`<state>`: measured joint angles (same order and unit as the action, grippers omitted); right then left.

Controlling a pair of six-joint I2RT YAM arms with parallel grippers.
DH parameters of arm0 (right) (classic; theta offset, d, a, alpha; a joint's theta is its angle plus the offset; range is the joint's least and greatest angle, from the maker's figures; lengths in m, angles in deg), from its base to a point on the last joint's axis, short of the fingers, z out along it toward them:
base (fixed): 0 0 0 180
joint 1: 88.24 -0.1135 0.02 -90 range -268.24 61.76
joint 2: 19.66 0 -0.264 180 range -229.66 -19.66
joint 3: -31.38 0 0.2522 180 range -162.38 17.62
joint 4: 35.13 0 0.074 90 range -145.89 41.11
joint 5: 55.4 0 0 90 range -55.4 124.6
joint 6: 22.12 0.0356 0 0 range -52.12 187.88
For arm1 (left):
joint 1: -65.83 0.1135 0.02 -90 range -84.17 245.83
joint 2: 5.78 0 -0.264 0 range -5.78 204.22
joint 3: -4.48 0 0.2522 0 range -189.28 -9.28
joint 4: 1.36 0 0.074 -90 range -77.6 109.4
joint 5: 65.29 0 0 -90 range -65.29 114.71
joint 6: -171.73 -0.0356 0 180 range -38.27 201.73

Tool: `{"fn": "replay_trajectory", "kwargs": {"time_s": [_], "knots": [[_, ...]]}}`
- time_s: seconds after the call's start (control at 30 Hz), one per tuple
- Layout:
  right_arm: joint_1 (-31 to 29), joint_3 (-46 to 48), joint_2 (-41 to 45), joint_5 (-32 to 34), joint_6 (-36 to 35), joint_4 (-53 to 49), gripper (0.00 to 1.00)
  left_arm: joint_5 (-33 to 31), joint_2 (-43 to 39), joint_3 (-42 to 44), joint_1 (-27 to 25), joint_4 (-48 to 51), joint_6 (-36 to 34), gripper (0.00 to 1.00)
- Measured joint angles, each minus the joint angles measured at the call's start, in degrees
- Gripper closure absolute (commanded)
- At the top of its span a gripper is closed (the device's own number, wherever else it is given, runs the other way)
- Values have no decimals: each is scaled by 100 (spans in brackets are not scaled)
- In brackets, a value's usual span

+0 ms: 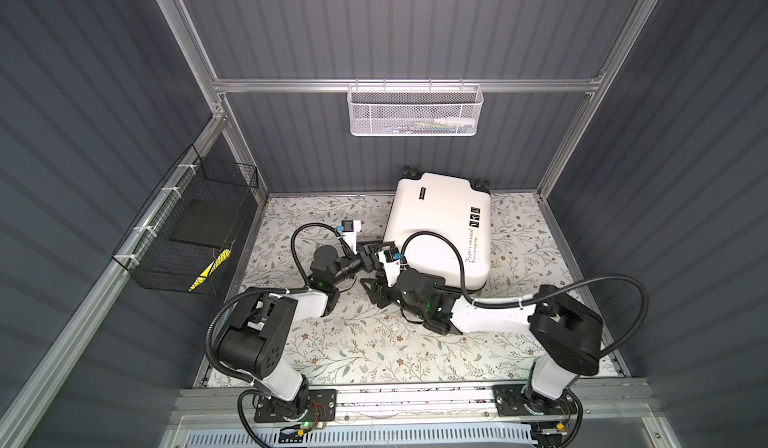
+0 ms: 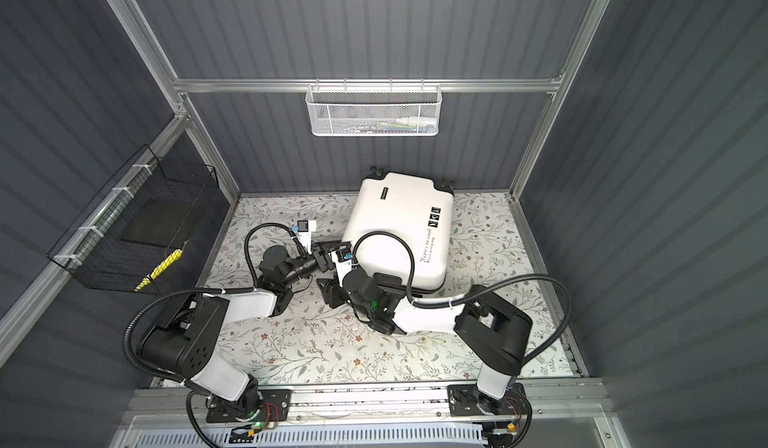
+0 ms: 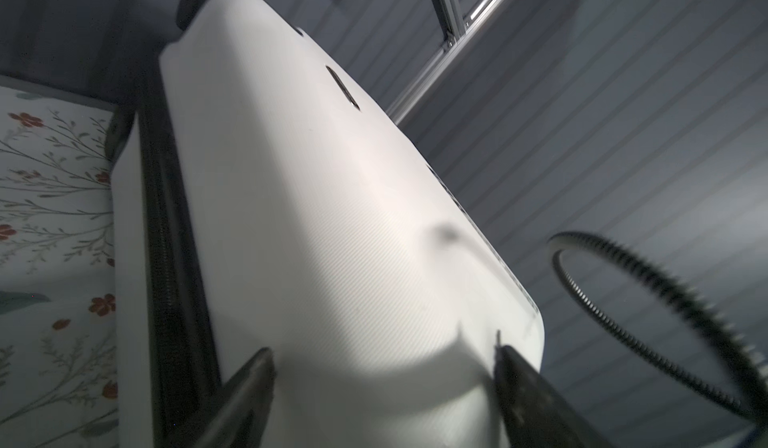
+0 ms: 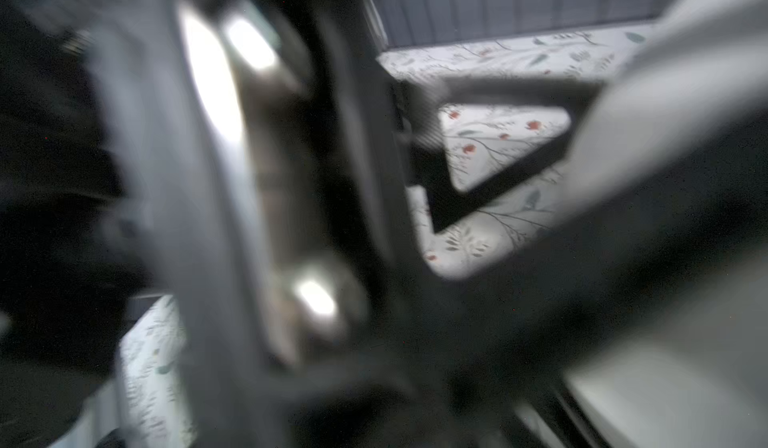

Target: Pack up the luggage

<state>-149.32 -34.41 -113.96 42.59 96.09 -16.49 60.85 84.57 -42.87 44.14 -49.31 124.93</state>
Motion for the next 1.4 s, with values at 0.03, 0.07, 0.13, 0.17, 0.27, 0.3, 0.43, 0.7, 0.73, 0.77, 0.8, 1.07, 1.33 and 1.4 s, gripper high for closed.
{"fn": "replay_trajectory", "kwargs": {"time_s": [0.03,0.07,0.13,0.17,0.27,0.3,0.43,0.7,0.73,0.77,0.8,1.07,1.33,1.4], "knots": [[17,57,258,-85,35,-39,18,85,-105,-11,31,258,-28,0],[66,131,527,-164,76,-83,9,157,-214,-46,74,503,-39,0],[249,310,1119,-297,116,-280,1,229,-481,-221,286,1093,-103,0],[350,382,1357,-321,151,-407,1,232,-614,-348,420,1377,-168,0],[767,514,2164,-387,177,-1032,1,197,-1038,-881,807,2358,-483,0],[955,516,2461,-409,177,-1311,1,140,-1174,-1082,931,2717,-612,0],[1996,492,3598,-396,131,-2347,1,-396,-1602,-1746,1303,4188,-1276,0],[5088,168,4199,387,-120,-3947,1,-2398,-2363,-1137,1626,5554,-2693,0],[5427,247,4124,529,-129,-3976,1,-2669,-2507,-868,1657,5547,-2857,0],[5665,350,4052,625,-149,-3958,1,-2905,-2632,-621,1665,5512,-2990,0],[5884,516,3952,748,-197,-3899,1,-3152,-2756,-315,1685,5392,-3134,0],[6094,2151,2605,1556,-772,-2533,1,-4140,-1657,905,1703,3648,-3917,0],[6334,3630,1563,890,-1788,804,1,-4072,9,1099,1825,1810,-4249,0],[6382,3591,1211,662,-1939,1453,1,-4002,354,1091,1945,1329,-4262,0]]}}
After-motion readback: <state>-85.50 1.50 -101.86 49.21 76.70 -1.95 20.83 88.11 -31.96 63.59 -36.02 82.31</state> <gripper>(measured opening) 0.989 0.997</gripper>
